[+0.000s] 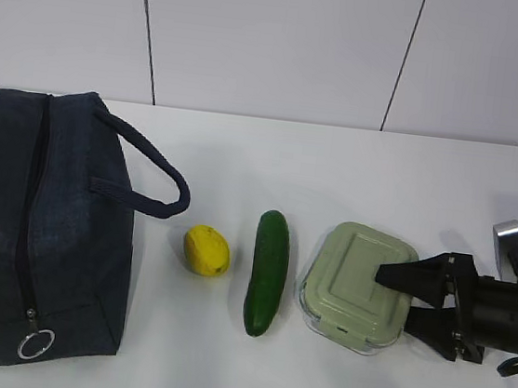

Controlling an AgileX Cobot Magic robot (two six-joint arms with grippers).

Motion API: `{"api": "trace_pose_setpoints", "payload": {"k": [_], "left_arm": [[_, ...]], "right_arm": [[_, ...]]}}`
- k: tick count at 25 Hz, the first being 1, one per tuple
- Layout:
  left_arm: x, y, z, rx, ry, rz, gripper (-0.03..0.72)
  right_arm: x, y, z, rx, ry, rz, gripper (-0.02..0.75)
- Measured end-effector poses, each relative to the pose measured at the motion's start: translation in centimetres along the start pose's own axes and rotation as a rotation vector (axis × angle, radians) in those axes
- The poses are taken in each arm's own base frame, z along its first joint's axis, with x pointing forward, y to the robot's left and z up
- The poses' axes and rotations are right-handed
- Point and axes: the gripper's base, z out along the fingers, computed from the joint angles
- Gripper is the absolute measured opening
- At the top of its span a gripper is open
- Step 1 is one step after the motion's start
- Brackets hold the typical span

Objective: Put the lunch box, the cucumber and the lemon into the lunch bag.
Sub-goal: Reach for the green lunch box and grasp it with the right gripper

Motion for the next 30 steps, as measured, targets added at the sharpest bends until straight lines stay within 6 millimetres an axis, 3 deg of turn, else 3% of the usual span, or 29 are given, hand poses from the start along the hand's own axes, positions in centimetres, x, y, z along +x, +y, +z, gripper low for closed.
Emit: {"api": "trace_pose_setpoints", "payload": {"k": [22, 30], "left_arm": [[0.00, 0.00, 0.00, 0.000, 0.000, 0.000, 0.239], [0.00, 0.00, 0.00, 0.000, 0.000, 0.000, 0.239]], "right_arm": [[0.08, -0.19, 0.00, 0.021, 0.009, -0.013, 0.585], [0.11, -0.18, 0.00, 0.020, 0.012, -0.017, 0.469]]}}
